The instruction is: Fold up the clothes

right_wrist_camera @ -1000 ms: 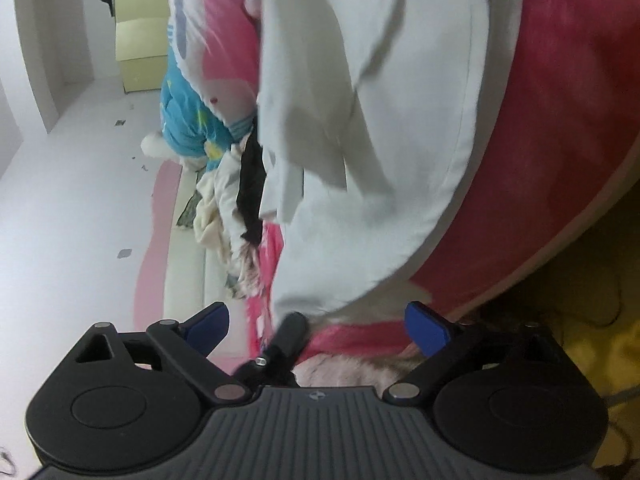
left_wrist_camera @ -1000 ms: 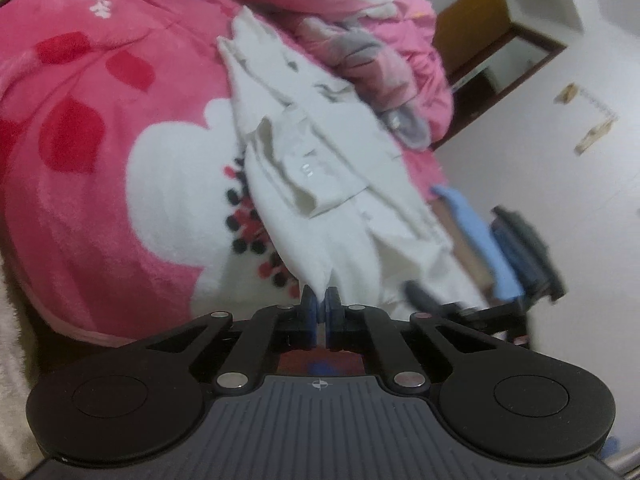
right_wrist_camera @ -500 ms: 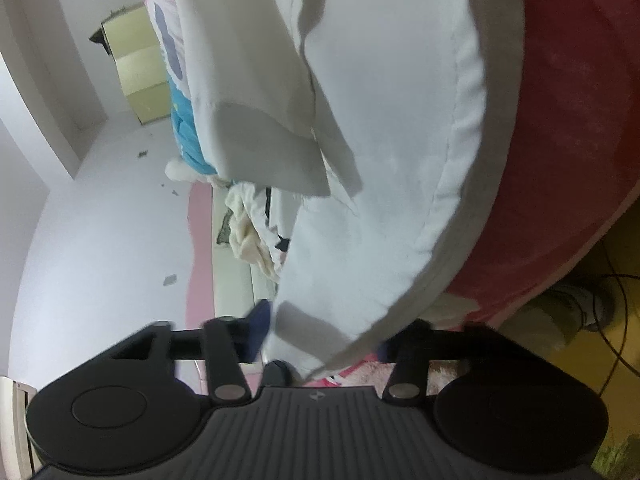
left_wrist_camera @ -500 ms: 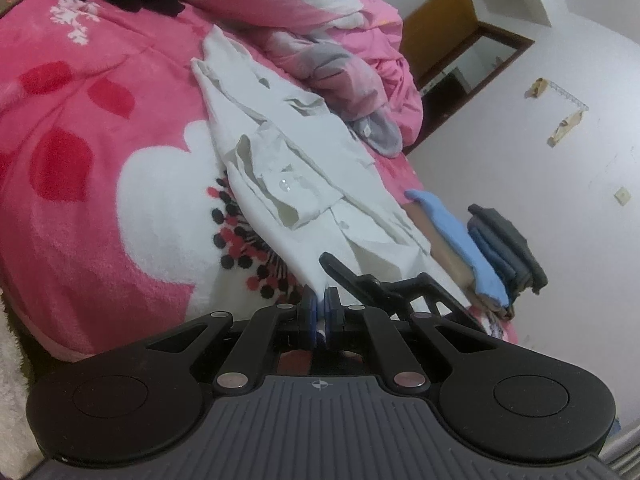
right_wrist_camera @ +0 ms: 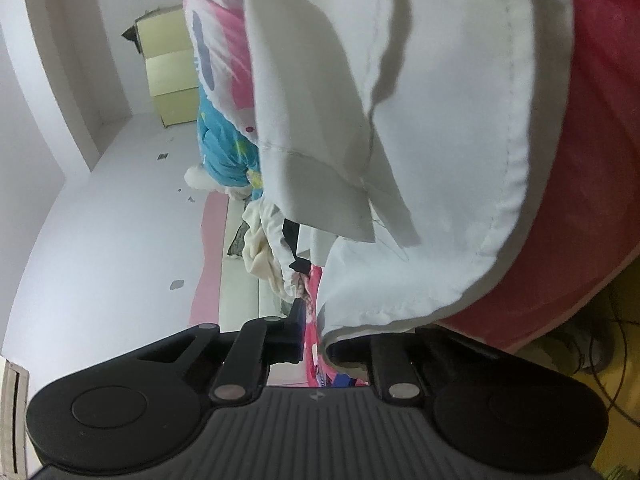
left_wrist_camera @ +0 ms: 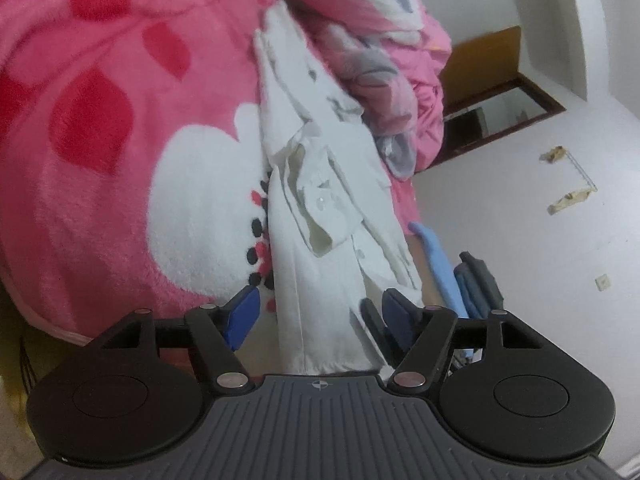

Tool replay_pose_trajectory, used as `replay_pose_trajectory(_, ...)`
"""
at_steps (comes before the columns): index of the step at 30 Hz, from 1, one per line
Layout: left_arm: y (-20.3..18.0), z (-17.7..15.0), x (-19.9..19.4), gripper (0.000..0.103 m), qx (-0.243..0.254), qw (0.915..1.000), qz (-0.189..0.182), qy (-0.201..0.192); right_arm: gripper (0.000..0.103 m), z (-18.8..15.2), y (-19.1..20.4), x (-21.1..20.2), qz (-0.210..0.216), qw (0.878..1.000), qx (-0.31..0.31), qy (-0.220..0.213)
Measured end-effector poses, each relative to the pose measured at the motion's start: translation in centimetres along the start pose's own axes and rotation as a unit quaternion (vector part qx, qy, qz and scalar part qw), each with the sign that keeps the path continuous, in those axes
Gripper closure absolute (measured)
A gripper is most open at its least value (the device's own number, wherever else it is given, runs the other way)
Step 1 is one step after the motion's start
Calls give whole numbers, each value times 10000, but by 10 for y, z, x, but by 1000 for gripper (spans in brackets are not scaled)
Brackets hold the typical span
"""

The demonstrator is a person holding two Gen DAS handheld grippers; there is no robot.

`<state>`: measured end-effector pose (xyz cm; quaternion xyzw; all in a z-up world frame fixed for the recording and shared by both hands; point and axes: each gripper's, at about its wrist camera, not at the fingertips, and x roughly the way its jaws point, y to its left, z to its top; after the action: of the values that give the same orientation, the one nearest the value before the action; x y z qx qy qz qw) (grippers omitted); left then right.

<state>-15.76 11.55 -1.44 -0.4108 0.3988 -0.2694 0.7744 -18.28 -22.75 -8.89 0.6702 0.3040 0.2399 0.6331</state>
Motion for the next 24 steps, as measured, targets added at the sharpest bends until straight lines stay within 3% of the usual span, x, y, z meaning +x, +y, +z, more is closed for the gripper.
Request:
replay_pose_trajectory(15,11,24,36,40,-457,9962,-495,557,94,-8,33,-4,-49,9977,-676,-74)
replay_pose_trajectory(24,15,19,46,52,-614,9923,-648,863,93,-18,29,-21,-6,9957,-926,-62)
